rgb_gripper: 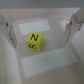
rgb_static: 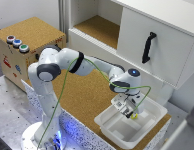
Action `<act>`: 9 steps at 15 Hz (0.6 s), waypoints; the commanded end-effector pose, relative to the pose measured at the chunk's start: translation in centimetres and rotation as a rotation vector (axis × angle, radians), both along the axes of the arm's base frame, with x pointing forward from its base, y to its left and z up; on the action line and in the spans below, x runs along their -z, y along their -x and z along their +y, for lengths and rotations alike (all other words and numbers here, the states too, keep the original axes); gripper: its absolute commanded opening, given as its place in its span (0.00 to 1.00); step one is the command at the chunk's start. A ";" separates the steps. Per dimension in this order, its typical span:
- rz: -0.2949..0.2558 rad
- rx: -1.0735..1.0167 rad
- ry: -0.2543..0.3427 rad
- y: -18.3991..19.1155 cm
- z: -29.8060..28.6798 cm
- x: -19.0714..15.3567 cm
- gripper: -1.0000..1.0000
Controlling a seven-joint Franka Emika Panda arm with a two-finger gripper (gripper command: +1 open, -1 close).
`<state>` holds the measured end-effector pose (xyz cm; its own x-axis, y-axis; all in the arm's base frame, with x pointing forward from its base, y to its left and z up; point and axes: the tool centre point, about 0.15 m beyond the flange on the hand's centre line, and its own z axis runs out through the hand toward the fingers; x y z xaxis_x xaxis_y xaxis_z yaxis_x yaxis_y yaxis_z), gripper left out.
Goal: Go towards the yellow block and pick it up
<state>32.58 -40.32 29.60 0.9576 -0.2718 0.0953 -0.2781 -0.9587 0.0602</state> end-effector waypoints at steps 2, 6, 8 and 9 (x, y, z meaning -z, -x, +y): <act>0.108 0.057 -0.074 -1.4 -1.3 5.6 1.00; 0.070 0.106 -0.082 -2.3 -0.9 5.8 1.00; 0.056 0.132 -0.087 -3.3 -0.7 5.9 1.00; 0.043 0.139 -0.086 -3.6 -0.4 5.9 1.00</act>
<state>33.28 -40.20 24.67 0.9330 -0.3577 0.0406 -0.3592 -0.9325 0.0371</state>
